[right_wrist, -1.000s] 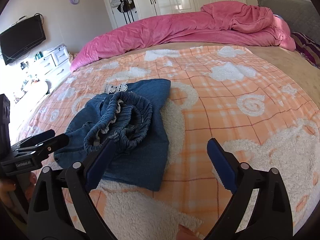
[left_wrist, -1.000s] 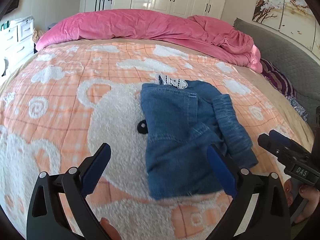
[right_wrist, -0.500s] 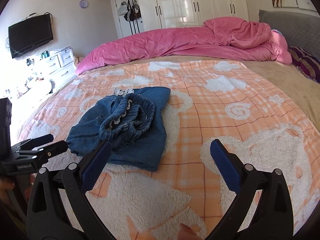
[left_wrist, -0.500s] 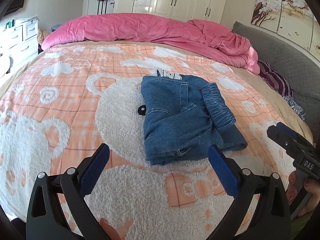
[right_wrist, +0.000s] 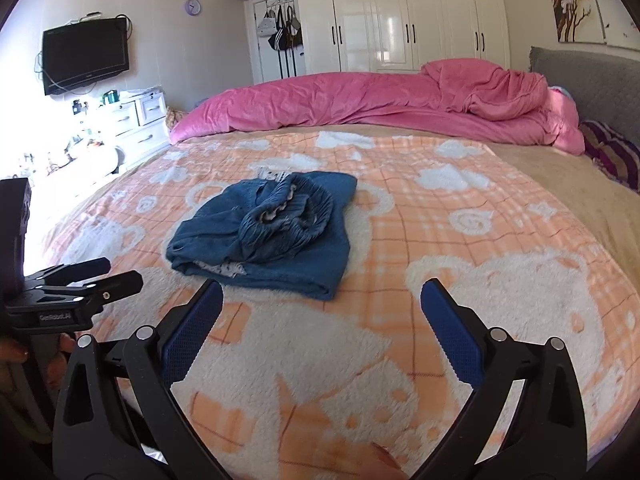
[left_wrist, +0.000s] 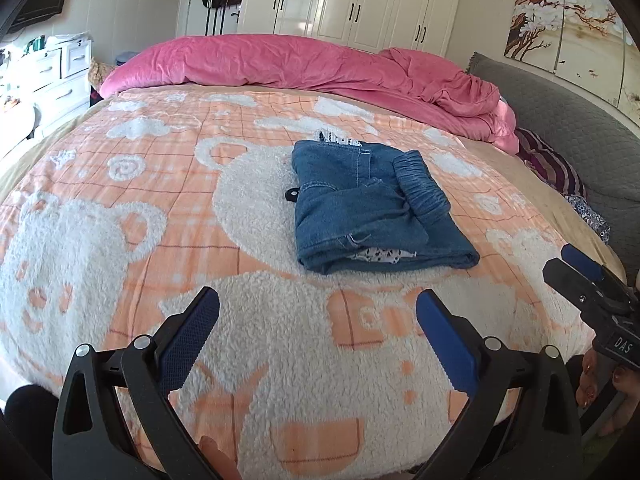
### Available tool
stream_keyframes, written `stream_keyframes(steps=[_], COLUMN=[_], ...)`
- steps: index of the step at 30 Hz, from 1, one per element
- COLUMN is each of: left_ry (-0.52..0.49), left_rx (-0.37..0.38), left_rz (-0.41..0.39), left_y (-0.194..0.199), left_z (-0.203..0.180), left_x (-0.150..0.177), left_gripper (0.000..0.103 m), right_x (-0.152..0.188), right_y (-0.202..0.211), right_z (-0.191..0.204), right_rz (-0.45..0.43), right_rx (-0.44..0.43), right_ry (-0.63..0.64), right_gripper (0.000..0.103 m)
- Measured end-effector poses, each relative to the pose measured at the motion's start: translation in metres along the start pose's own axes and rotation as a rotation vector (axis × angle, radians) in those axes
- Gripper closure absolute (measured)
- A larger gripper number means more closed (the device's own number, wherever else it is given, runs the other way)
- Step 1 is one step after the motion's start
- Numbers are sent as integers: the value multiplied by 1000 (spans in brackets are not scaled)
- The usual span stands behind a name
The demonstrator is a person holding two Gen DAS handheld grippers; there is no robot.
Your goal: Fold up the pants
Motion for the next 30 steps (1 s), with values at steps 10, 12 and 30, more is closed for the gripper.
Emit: stream_keyframes(steps=[10, 12, 30], left_ry=[-26, -30, -35], left_rx=[-8, -10, -21], left_rz=[-22, -30, -21], left_y=[17, 19, 17], left_z=[-1, 0, 3], left_x=[20, 23, 35], left_gripper=[5, 5, 5], right_x=[2, 2, 30], right_y=[18, 23, 18], right_z=[5, 6, 17], right_rz=[-36, -52, -12], right_rx=[25, 32, 41], right_ry=[9, 15, 3], right_gripper=[9, 9, 9])
Point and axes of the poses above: each gripper's, at about its wrist camera, not at the fingertips, and y roughly against the way its jaws point, z to its left, x to its underside, the point moved 9 cm from there along -y, roughly the way its jaws point, and after that the axes turned 15 degrees about y, right-handed, at the moved point
